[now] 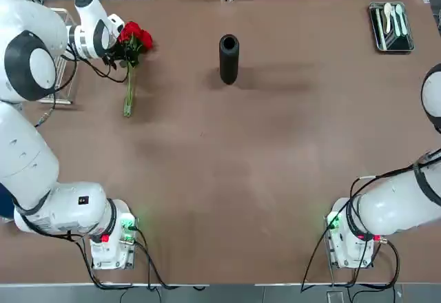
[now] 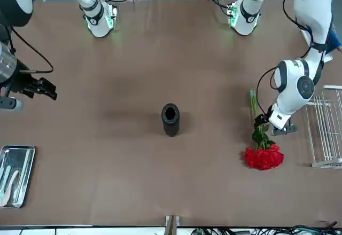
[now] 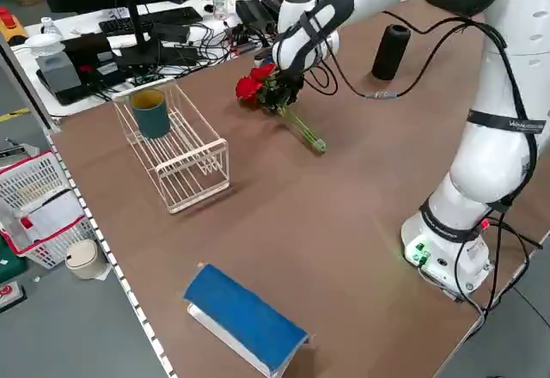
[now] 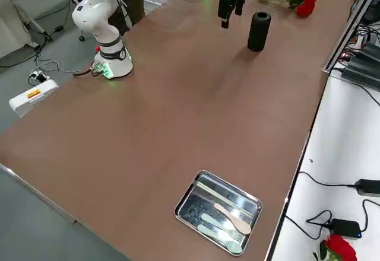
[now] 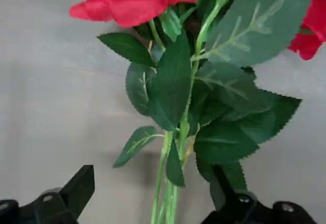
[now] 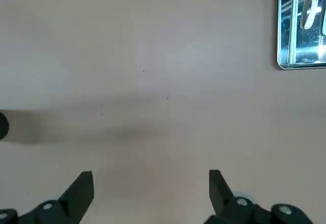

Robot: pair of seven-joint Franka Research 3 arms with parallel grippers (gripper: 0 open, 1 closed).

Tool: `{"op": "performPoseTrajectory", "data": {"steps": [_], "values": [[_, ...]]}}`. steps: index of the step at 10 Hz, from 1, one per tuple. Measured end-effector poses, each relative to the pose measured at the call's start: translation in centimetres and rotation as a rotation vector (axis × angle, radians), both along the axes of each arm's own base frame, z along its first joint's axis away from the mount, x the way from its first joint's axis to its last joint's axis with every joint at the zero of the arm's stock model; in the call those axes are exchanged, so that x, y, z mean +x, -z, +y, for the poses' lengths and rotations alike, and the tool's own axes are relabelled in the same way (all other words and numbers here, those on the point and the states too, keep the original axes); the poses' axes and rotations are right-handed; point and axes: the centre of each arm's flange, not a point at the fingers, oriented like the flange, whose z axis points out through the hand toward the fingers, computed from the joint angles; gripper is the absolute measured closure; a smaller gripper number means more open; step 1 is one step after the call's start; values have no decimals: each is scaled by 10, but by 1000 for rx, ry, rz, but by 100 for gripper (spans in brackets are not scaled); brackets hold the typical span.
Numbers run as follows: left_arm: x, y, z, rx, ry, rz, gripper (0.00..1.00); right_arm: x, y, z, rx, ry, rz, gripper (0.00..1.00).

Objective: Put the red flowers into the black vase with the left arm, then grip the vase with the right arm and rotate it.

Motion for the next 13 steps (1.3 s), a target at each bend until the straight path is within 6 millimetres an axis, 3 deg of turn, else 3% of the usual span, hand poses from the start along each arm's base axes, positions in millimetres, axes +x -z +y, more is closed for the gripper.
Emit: {"op": "performPoseTrajectory", "data": {"steps": [5,7,10,11,12,13], "values": [[-5,40,-1,-6,-22,2,3,0,0,0,0,1,0,0],[-6,49,-1,-8,-38,2,13,0,0,-1,0,3,0,0],[-5,45,2,-6,-44,-4,59,0,1,-4,-1,7,3,0],[-5,44,2,-7,-43,-6,70,0,2,-5,-1,8,3,0],[-4,44,0,-8,-42,-8,73,0,2,-5,-1,9,3,0],[-3,43,-2,-10,-57,-10,88,0,2,-6,-1,10,4,0]]}}
